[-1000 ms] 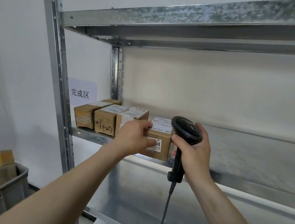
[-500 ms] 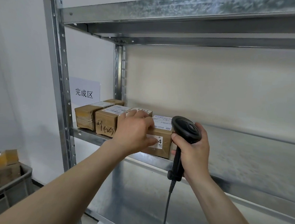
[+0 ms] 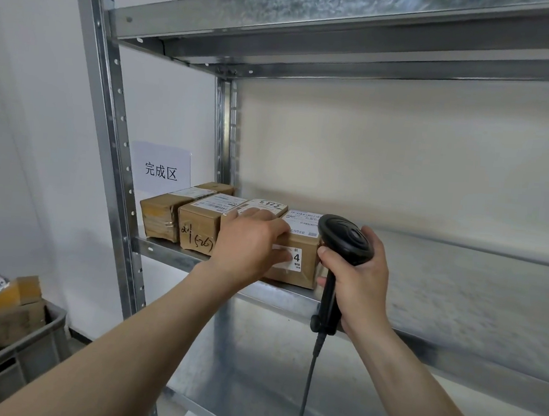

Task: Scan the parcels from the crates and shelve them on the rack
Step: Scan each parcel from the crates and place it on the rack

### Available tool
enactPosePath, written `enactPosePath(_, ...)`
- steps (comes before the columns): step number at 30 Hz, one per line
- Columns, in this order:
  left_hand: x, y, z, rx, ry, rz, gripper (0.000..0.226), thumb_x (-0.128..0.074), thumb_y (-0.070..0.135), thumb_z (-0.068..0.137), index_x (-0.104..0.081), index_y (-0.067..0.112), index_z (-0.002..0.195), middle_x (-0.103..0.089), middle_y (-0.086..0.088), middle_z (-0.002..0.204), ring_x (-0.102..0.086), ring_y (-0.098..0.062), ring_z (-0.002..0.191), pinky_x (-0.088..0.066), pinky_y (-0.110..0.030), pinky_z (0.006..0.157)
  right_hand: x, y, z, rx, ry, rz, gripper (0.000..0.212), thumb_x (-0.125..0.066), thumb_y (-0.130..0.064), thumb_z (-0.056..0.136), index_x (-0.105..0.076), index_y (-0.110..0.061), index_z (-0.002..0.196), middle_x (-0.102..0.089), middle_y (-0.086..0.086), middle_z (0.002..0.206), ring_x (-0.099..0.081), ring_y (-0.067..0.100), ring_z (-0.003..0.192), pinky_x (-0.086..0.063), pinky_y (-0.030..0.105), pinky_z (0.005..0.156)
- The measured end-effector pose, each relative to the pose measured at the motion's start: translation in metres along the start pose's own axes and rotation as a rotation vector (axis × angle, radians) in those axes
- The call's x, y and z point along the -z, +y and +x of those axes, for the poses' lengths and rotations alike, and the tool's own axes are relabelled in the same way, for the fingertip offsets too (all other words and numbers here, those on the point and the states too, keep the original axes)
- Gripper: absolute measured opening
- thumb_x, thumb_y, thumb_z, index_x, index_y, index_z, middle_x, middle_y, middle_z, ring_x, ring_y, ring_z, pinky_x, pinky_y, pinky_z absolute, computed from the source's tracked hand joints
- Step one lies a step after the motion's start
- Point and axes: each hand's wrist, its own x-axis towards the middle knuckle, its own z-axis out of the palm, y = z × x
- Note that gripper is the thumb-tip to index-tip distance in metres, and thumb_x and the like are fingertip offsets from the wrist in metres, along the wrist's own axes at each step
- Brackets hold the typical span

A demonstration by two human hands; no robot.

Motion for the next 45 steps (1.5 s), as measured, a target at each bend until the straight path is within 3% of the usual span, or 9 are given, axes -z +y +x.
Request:
enactPosePath(8,0.001,-0.003,-0.011,-0.024,0.042,0.005,0.047,-0.091,0.034,0.064,-0.074,0.020,0.106,-0.068,-0.007,0.122,-0.059,-0.039,0.120,-0.048,-0.055,0.089,0.001,-0.004,-0.008,0.027,0.044,-0.060,0.079,-0.077,0.000,0.085,-0.040,-0.023,0.151,-0.067,-0.022,0.095,-0.067,-0.004,0.062,-0.060,0.044,0.074)
enactPosePath(13,0.007,-0.016,-0.030,-0.011,0.100,-0.051,0.066,-0.095,0.028,0.059,-0.070,0.017,0.119,-0.062,-0.015,0.134,-0.053,-0.045,0.129,-0.047,-0.058,0.093,0.003,0.001,-0.022,0.110,0.092,-0.085,0.078,-0.078,-0.001,0.085,-0.040,-0.023,0.150,-0.066,-0.040,0.081,-0.066,-0.006,0.063,-0.059,0.053,0.082)
enactPosePath(17,0.018,-0.036,-0.056,0.027,0.135,-0.049,0.071,-0.092,0.033,0.066,-0.064,0.016,0.129,-0.056,-0.017,0.142,-0.046,-0.046,0.136,-0.044,-0.060,0.101,-0.008,0.010,-0.045,0.184,0.048,-0.114,0.081,-0.085,-0.010,0.078,-0.044,-0.042,0.140,-0.066,-0.022,0.113,-0.072,0.027,0.095,-0.063,0.041,0.071)
enactPosePath(20,0.028,-0.058,-0.083,0.067,0.110,-0.003,0.072,-0.088,0.042,0.071,-0.060,0.018,0.133,-0.052,-0.015,0.146,-0.041,-0.044,0.140,-0.042,-0.062,0.106,-0.027,0.018,-0.070,0.199,-0.036,-0.148,0.082,-0.085,-0.006,0.077,-0.046,-0.056,0.128,-0.065,-0.023,0.114,-0.069,0.030,0.104,-0.060,0.031,0.064)
enactPosePath(24,0.050,-0.092,-0.127,0.126,0.079,0.056,0.074,-0.088,0.046,0.070,-0.059,0.021,0.134,-0.050,-0.014,0.148,-0.040,-0.043,0.140,-0.042,-0.061,0.104,-0.062,0.026,-0.114,0.166,-0.165,-0.183,0.083,-0.087,-0.015,0.074,-0.045,-0.058,0.130,-0.064,-0.012,0.122,-0.070,0.032,0.106,-0.062,0.040,0.068)
enactPosePath(28,0.077,-0.138,-0.189,0.200,0.029,0.126,0.077,-0.082,0.052,0.075,-0.053,0.023,0.140,-0.042,-0.012,0.156,-0.033,-0.041,0.145,-0.040,-0.061,0.108,-0.109,0.043,-0.170,0.131,-0.273,-0.243,0.086,-0.084,-0.049,0.058,-0.039,-0.071,0.129,-0.059,-0.024,0.128,-0.064,0.029,0.121,-0.053,0.063,0.098)
enactPosePath(37,0.154,-0.257,-0.355,0.426,-0.079,0.181,0.070,-0.082,0.051,0.072,-0.061,0.021,0.131,-0.050,-0.013,0.146,-0.046,-0.036,0.135,-0.048,-0.053,0.099,-0.227,0.088,-0.292,0.014,-0.502,-0.151,0.084,-0.083,0.001,0.078,-0.045,-0.038,0.142,-0.067,0.000,0.118,-0.073,0.031,0.084,-0.063,0.038,0.063)
enactPosePath(42,0.189,-0.300,-0.433,0.581,-0.116,0.235,0.071,-0.072,0.056,0.083,-0.050,0.027,0.144,-0.041,-0.005,0.155,-0.036,-0.028,0.143,-0.040,-0.048,0.112,-0.284,0.111,-0.341,-0.002,-0.623,-0.153,0.087,-0.089,-0.034,0.065,-0.045,-0.056,0.136,-0.069,-0.001,0.122,-0.070,0.034,0.106,-0.056,0.064,0.091)
enactPosePath(45,0.202,-0.321,-0.466,0.688,-0.156,0.254,0.074,-0.067,0.056,0.087,-0.043,0.028,0.150,-0.042,-0.003,0.155,-0.038,-0.025,0.143,-0.039,-0.042,0.113,-0.309,0.122,-0.356,-0.017,-0.687,-0.158,0.084,-0.090,-0.019,0.073,-0.046,-0.059,0.132,-0.068,0.003,0.124,-0.072,0.032,0.097,-0.060,0.060,0.081)
